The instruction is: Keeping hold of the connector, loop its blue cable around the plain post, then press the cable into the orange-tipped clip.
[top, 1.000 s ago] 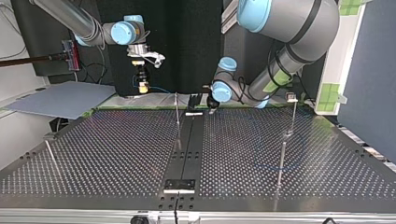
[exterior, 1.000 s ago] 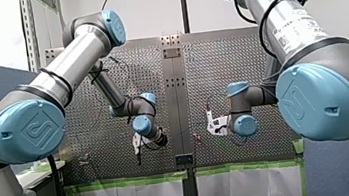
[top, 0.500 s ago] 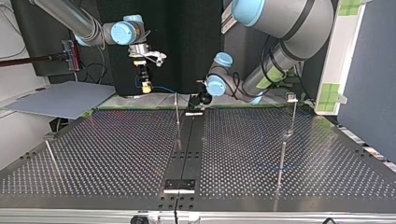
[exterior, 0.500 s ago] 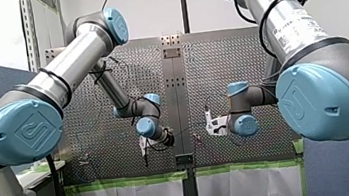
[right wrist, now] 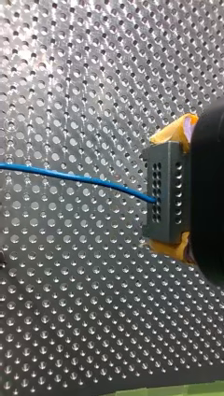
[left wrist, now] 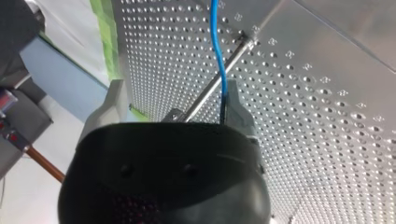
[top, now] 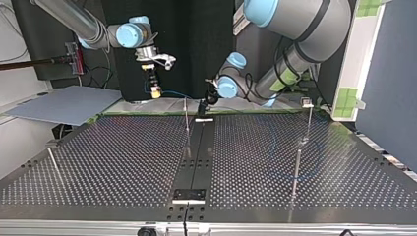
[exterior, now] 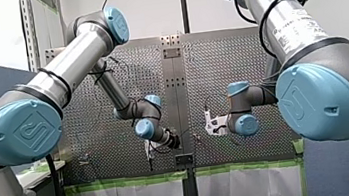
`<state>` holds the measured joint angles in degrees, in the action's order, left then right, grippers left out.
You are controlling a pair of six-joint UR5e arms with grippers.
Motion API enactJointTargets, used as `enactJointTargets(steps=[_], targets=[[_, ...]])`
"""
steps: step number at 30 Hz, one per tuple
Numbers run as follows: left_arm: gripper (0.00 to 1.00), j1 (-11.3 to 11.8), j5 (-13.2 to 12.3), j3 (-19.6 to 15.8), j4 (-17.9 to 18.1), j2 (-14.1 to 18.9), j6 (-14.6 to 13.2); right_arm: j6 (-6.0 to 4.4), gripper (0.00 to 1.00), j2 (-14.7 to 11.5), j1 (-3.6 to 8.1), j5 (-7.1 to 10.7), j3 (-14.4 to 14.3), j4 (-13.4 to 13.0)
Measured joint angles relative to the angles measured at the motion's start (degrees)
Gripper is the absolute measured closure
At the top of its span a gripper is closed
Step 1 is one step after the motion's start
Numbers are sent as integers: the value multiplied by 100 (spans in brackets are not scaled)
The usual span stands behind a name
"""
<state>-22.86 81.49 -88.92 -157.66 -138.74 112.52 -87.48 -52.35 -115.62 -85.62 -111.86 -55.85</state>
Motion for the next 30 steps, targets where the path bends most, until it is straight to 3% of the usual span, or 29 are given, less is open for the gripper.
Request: enactJointTargets(steps=[6, 17, 24, 30], targets=[[0, 90, -357, -23, 92, 2, 225, 25, 100, 0, -27, 41, 84, 112], [0, 111, -741, -169, 34, 2, 240, 149, 100, 2, -93, 41, 97, 284], [0, 79, -846, -351, 90, 2, 229, 181, 100, 1, -141, 37, 98, 349], [0, 82, -685, -376, 223, 2, 286, 185, 100, -2, -191, 43, 98, 370]])
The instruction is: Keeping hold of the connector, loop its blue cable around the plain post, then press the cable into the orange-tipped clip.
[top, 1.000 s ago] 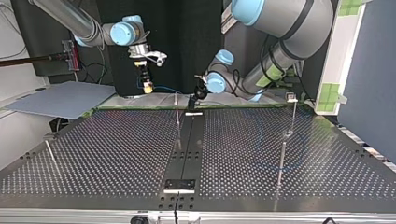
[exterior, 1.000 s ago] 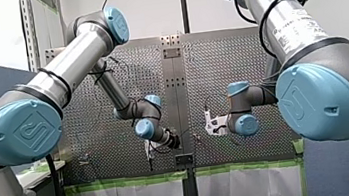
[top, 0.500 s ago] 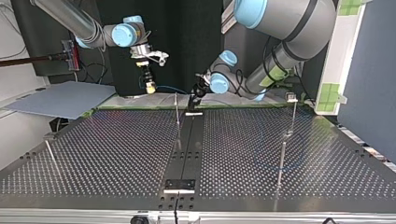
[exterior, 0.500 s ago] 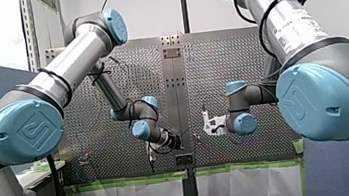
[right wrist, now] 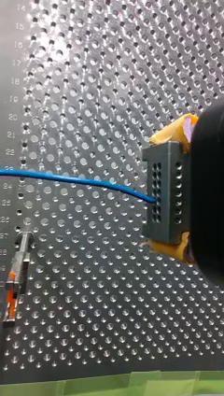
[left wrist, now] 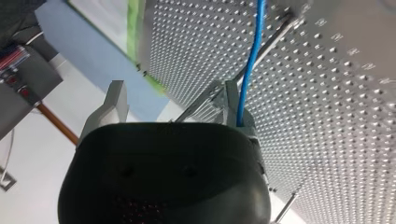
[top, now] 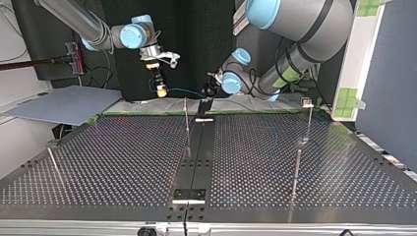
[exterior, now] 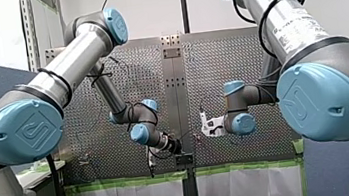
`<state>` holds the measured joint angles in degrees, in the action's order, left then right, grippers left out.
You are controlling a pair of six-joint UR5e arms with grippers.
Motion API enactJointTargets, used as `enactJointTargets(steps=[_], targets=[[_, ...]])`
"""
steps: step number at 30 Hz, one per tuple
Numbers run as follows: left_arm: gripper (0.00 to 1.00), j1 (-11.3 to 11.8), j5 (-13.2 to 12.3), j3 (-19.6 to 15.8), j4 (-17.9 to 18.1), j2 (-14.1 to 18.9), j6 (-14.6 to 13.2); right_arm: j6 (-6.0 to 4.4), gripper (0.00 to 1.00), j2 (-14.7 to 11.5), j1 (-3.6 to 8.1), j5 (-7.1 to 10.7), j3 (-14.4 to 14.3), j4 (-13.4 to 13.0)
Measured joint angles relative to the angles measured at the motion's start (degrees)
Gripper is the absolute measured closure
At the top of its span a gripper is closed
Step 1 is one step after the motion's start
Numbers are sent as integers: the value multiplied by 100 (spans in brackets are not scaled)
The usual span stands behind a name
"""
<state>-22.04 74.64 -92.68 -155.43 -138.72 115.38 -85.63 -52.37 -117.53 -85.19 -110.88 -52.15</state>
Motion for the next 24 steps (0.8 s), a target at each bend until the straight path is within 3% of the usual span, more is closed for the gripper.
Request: enactJointTargets(steps=[8, 19, 24], targets=[[0, 7, 310, -2, 167, 0, 82, 0, 100, 3, -58, 2, 0, 4], [0, -61, 266, -4, 220, 14, 58, -29, 100, 1, -106, -5, 14, 11], [0, -194, 305, -4, 248, 84, 6, -45, 100, 1, -107, -6, 16, 11]])
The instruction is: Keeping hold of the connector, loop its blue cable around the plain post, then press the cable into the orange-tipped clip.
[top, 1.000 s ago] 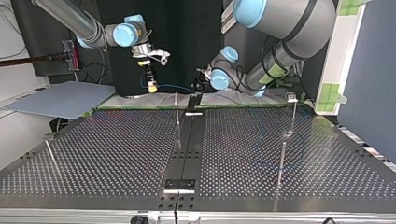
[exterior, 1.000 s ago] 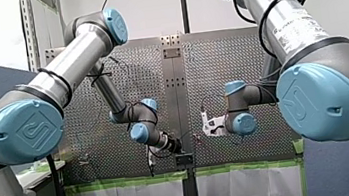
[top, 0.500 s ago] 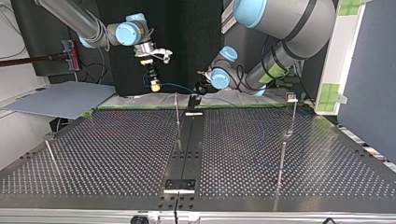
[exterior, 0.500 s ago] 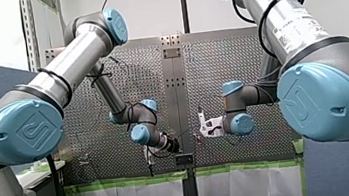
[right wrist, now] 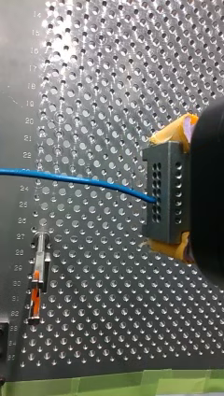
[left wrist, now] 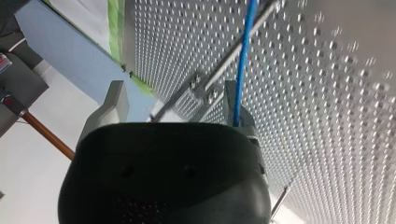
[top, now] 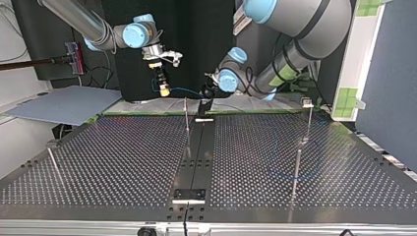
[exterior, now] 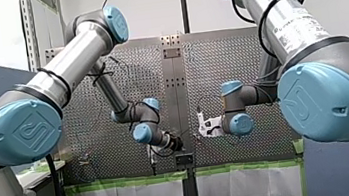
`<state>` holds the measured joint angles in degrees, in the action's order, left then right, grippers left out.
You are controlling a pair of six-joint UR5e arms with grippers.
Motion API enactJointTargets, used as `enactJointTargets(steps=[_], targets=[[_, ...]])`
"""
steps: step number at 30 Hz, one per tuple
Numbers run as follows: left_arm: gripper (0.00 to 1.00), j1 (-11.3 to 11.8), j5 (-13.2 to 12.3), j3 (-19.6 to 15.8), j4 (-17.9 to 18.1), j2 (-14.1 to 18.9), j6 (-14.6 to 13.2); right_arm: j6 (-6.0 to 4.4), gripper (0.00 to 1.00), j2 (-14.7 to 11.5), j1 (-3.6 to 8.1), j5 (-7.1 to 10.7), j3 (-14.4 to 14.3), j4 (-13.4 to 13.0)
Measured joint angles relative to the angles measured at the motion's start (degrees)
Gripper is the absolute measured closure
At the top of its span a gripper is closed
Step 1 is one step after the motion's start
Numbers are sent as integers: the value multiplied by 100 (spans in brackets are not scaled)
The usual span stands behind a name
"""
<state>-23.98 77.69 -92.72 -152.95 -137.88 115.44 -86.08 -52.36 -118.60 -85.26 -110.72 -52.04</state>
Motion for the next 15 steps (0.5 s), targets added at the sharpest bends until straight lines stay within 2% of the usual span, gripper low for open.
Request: enactJointTargets(steps=[8, 15], targets=[[0, -381, 373, -4, -34, 194, 9, -7, 100, 2, 4, 0, 1, 0], [0, -569, 789, -50, -37, 204, -65, -12, 100, 2, 15, 0, 0, 0]])
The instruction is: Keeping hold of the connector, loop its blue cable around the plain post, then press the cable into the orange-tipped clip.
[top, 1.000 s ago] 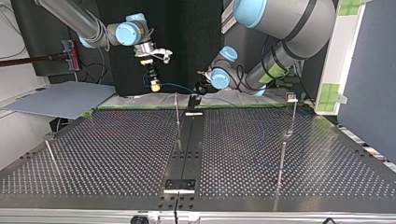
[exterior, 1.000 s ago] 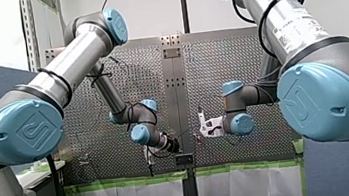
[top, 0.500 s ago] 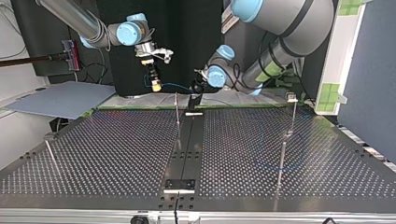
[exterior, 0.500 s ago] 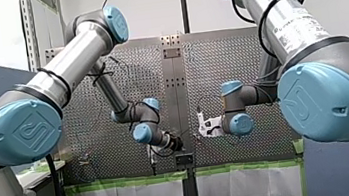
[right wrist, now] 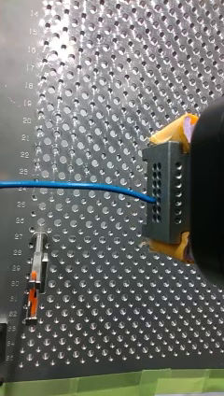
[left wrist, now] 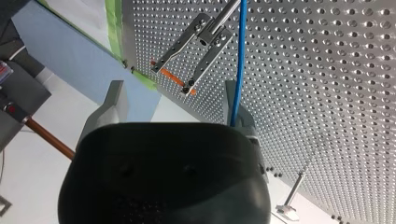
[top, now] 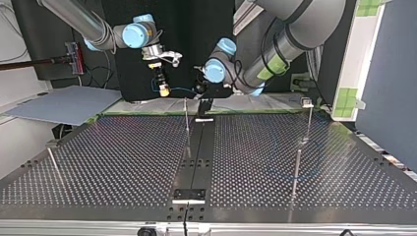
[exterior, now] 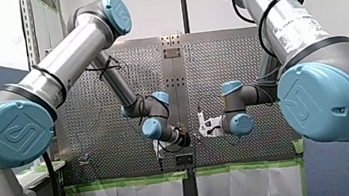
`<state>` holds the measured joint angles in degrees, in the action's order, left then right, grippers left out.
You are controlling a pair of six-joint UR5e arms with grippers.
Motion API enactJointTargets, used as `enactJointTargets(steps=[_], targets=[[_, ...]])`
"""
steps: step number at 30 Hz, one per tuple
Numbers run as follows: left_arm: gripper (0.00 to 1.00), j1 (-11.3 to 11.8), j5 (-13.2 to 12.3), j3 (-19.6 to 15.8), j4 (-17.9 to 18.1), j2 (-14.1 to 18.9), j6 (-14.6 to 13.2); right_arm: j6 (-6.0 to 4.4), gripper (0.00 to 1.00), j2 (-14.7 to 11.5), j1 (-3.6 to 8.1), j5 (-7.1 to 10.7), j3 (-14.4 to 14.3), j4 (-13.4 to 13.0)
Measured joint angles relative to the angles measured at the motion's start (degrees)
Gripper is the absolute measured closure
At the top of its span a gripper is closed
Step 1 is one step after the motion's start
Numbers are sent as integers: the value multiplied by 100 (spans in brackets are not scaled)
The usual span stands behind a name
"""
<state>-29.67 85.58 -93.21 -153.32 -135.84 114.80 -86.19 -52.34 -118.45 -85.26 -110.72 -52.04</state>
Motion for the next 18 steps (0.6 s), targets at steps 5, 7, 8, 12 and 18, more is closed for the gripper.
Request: enactJointTargets(steps=[5, 7, 8, 12, 18], targets=[[0, -100, 135, -8, 157, 2, 49, -3, 100, -1, -10, 0, 1, 0], [0, -125, 147, -9, 239, -1, 108, -4, 100, -1, -13, 0, 1, 0], [0, -139, 151, -9, 297, 0, 158, -4, 100, -1, -14, 0, 1, 0], [0, -162, 147, -11, 449, -4, 331, -4, 100, -1, -15, 0, 1, 2], [56, -171, 283, -11, 524, -5, 451, -4, 100, -1, -16, 2, 0, 11]])
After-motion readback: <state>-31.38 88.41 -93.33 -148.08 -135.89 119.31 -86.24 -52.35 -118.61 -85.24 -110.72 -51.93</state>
